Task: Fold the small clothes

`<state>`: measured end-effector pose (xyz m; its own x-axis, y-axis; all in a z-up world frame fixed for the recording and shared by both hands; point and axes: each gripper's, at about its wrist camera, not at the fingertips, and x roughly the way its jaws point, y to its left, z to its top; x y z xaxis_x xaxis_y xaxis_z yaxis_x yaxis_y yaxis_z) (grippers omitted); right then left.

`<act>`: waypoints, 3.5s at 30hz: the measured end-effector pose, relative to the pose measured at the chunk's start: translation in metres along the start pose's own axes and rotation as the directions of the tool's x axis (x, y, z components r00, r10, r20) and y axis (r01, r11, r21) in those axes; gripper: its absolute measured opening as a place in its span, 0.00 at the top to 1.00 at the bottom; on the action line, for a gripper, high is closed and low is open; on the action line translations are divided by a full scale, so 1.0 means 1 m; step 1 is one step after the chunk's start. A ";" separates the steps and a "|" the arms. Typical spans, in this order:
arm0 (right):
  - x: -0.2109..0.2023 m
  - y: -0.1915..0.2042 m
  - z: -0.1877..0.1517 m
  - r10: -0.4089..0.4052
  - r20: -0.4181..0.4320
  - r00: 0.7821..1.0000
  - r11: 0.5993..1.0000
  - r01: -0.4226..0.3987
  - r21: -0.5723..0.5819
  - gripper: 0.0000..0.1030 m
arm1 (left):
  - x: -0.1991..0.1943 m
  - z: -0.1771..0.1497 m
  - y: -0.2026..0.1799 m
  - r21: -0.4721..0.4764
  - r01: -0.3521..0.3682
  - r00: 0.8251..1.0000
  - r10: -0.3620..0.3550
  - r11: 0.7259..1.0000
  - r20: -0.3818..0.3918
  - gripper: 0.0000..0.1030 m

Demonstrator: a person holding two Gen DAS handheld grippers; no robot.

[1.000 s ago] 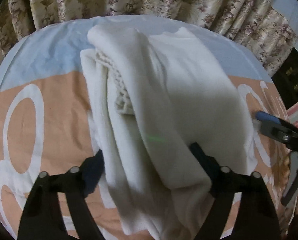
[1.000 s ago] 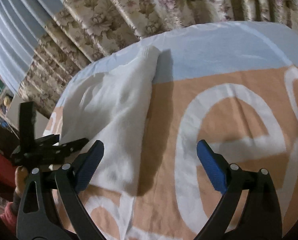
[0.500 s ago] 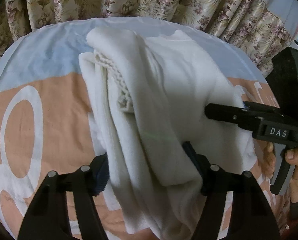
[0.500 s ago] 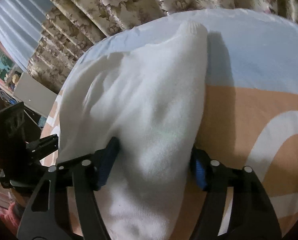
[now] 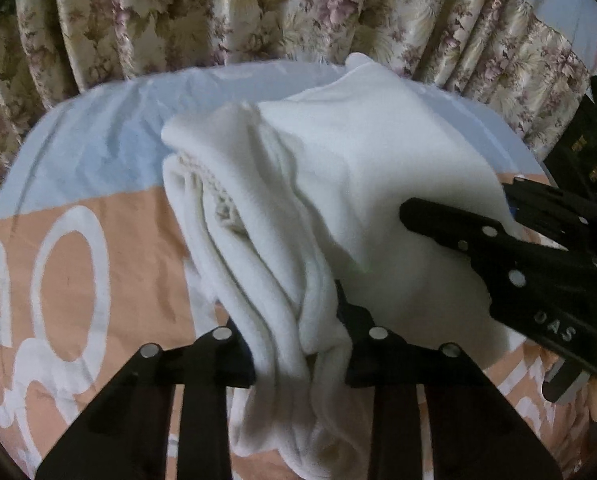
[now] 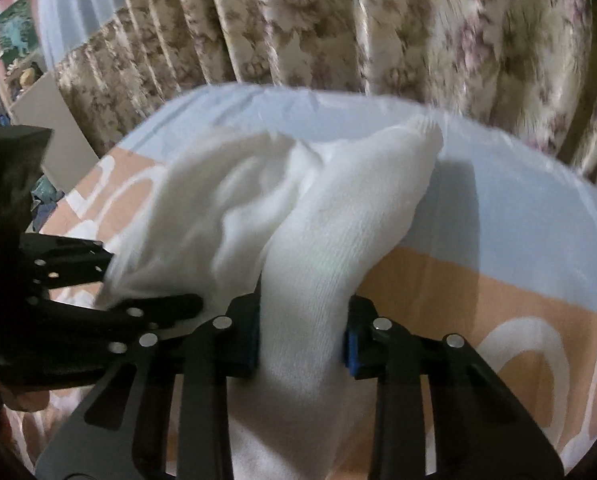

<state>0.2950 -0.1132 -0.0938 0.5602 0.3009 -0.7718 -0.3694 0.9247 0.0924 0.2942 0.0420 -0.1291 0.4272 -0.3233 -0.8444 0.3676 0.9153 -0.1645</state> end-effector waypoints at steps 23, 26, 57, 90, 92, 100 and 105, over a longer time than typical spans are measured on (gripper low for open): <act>-0.112 -0.103 -0.138 -0.036 -0.067 0.997 0.997 0.041 0.072 0.64 | 0.009 -0.067 -0.196 0.106 -0.090 0.995 0.094 0.990 -0.033 0.51; -0.116 -0.113 -0.150 0.004 -0.048 0.999 0.989 0.003 0.148 0.54 | 0.003 -0.066 -0.190 0.098 -0.124 0.992 0.126 0.987 -0.011 0.24; -0.215 -0.058 -0.194 -0.221 0.080 0.972 0.955 0.199 0.222 0.03 | -0.127 -0.130 -0.170 0.000 -0.357 0.896 0.342 0.934 0.283 0.02; -0.341 0.041 -0.191 -0.532 0.160 0.831 0.825 0.466 0.320 0.03 | -0.258 -0.166 -0.198 -0.139 -0.287 0.883 0.318 0.948 0.346 0.02; -0.348 0.041 -0.188 -0.531 0.174 0.830 0.825 0.458 0.331 0.03 | -0.257 -0.165 -0.199 -0.139 -0.292 0.881 0.322 0.946 0.347 0.02; -0.345 0.036 -0.191 -0.539 0.178 0.823 0.817 0.460 0.348 0.03 | -0.245 -0.166 -0.200 -0.117 -0.343 0.870 0.362 0.932 0.335 0.02; -0.341 0.033 -0.193 -0.529 0.174 0.830 0.821 0.450 0.351 0.03 | -0.240 -0.166 -0.197 -0.122 -0.347 0.874 0.368 0.930 0.319 0.02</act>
<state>-0.0516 -0.2304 0.0508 0.7896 -0.1991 -0.5805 0.2091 0.9766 -0.0505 -0.0173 -0.0211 0.0212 0.7716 -0.0226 -0.6357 0.0929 0.9927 0.0774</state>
